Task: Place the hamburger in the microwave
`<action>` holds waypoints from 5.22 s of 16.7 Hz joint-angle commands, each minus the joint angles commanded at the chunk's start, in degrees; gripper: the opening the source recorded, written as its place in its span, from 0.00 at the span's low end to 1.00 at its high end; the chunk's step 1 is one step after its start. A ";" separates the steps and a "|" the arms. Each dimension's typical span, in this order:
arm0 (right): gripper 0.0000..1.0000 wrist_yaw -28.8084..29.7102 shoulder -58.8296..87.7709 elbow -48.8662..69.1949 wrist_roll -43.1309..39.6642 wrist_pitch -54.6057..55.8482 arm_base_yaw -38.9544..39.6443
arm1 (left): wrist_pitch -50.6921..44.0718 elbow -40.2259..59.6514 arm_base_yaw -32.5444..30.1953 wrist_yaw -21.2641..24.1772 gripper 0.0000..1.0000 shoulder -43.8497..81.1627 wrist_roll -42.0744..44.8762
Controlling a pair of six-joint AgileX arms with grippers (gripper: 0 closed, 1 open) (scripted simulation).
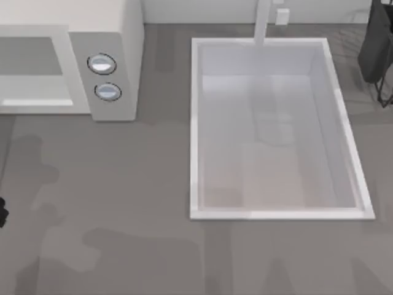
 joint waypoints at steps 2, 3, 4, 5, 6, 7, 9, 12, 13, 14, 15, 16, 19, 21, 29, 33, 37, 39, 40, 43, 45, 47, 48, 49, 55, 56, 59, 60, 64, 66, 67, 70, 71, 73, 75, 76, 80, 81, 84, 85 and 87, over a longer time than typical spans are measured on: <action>1.00 0.00 0.00 0.00 0.00 0.00 0.00 | 0.16 -0.17 0.10 -0.03 0.00 0.23 0.12; 1.00 0.00 0.00 0.00 0.00 0.00 0.00 | 0.16 -0.17 0.10 -0.03 0.00 0.23 0.12; 1.00 0.00 0.00 0.00 0.00 0.00 0.00 | 0.72 -0.13 0.15 0.02 0.00 0.46 0.00; 1.00 0.00 0.00 0.00 0.00 0.00 0.00 | 1.87 -0.05 0.23 0.13 0.00 0.93 -0.22; 1.00 0.00 0.00 0.00 0.00 0.00 0.00 | 3.62 0.05 0.33 0.30 0.00 1.66 -0.53; 1.00 0.00 0.00 0.00 0.00 0.00 0.00 | 5.97 0.14 0.44 0.52 0.00 2.64 -0.92; 1.00 0.00 0.00 0.00 0.00 0.00 0.00 | 12.43 0.20 0.67 1.09 0.00 5.33 -1.90; 1.00 0.00 0.00 0.00 0.00 0.00 0.00 | 26.24 -0.26 0.97 2.20 0.00 10.93 -3.80; 1.00 0.00 0.00 0.00 0.00 0.00 0.00 | 31.70 -0.59 1.07 2.62 0.00 13.09 -4.55; 1.00 0.00 0.00 0.00 0.00 0.00 0.00 | 37.48 -1.01 1.17 3.05 0.00 15.32 -5.34; 1.00 0.00 0.00 0.00 0.00 0.00 0.00 | 43.53 -1.50 1.28 3.49 0.00 17.57 -6.19; 1.00 0.00 0.00 0.00 0.00 0.00 0.00 | 49.80 -2.06 1.38 3.93 0.00 19.81 -7.07; 1.00 0.00 0.00 0.00 0.00 0.00 0.00 | 69.16 -3.95 1.72 5.26 0.00 26.11 -9.91; 1.00 0.00 0.00 0.00 0.00 0.00 0.00 | 81.80 -5.37 1.95 6.12 0.00 29.90 -11.84; 1.00 0.00 0.00 0.00 0.00 0.00 0.00 | 115.35 -9.53 2.68 8.73 0.00 40.17 -17.62; 1.00 0.00 0.00 0.00 0.00 0.00 0.00 | 118.25 -9.60 2.76 9.03 0.00 40.90 -18.18; 1.00 0.00 0.00 0.00 0.00 0.00 0.00 | 118.07 -9.34 2.45 8.95 0.00 40.78 -18.02; 1.00 0.00 0.00 0.00 0.00 0.00 0.00 | 117.28 -7.45 2.37 8.80 0.00 42.17 -18.10; 1.00 0.00 0.00 0.00 0.00 0.00 0.00 | 116.60 -5.76 2.26 8.69 0.00 43.30 -18.16; 1.00 0.00 0.00 0.00 0.00 0.00 0.00 | 113.82 1.71 1.73 8.30 0.00 47.79 -18.36; 1.00 0.00 0.00 0.00 0.00 0.00 0.00 | 111.44 7.90 1.30 7.94 0.00 51.36 -18.55; 1.00 0.00 0.00 0.00 0.00 0.00 0.00 | 108.80 14.55 0.82 7.53 0.00 54.95 -18.77; 1.00 0.00 0.00 0.00 0.00 0.00 0.00 | 107.44 17.89 0.58 7.32 0.00 56.66 -18.88; 1.00 0.00 0.00 0.00 0.00 0.00 0.00 | 106.11 21.10 0.34 7.12 0.00 58.26 -18.99; 1.00 0.00 0.00 0.00 0.00 0.00 0.00 | 100.69 32.49 -0.54 6.29 0.00 65.09 -19.45; 1.00 0.00 0.00 0.00 0.00 0.00 0.00 | 100.59 32.57 -0.55 6.28 0.00 65.21 -19.46; 1.00 0.00 0.00 0.00 0.00 0.00 0.00 | 100.59 32.57 -0.55 6.28 0.00 65.21 -19.46; 1.00 0.00 0.00 0.00 0.00 0.00 0.00 | 100.59 32.57 -0.55 6.28 0.08 65.21 -19.46; 1.00 0.00 0.00 0.00 0.00 0.00 0.00 | 100.59 32.57 -0.55 6.28 0.38 65.21 -19.46; 1.00 0.00 0.00 0.00 0.00 0.00 0.00 | 100.59 32.57 -0.55 6.28 0.53 65.21 -19.46; 1.00 0.00 0.00 0.00 0.00 0.00 0.00 | 100.59 32.57 -0.55 6.28 0.60 65.21 -19.46; 1.00 0.00 0.00 0.00 0.00 0.00 0.00 | 100.59 32.57 -0.55 6.28 0.83 65.21 -19.46; 1.00 0.00 0.00 0.00 0.00 0.00 0.00 | 100.59 32.57 -0.55 6.28 0.90 65.21 -19.46; 1.00 0.00 0.00 0.00 0.00 0.00 0.00 | 100.59 32.57 -0.55 6.28 1.00 65.21 -19.46; 1.00 0.00 0.00 0.00 0.00 0.00 0.00 | 100.59 32.57 -0.55 6.28 1.00 65.21 -19.46; 1.00 0.00 0.00 0.00 0.00 0.00 0.00 | 100.59 32.57 -0.55 6.28 1.00 65.21 -19.46; 1.00 0.00 0.00 0.00 0.00 0.00 0.00 | 100.59 32.57 -0.55 6.28 1.00 65.21 -19.46; 1.00 0.00 0.00 0.00 0.00 0.00 0.00 | 103.77 22.31 1.16 6.24 1.00 57.64 -19.46; 1.00 0.00 0.00 0.00 0.00 0.00 0.00 | 105.07 20.32 1.54 6.51 1.00 56.33 -19.34; 1.00 0.00 0.00 0.00 0.00 0.00 0.00 | 106.13 18.51 1.83 6.76 1.00 55.26 -19.23; 1.00 0.00 0.00 0.00 0.00 0.00 0.00 | 108.89 13.05 2.60 7.47 1.00 52.54 -18.94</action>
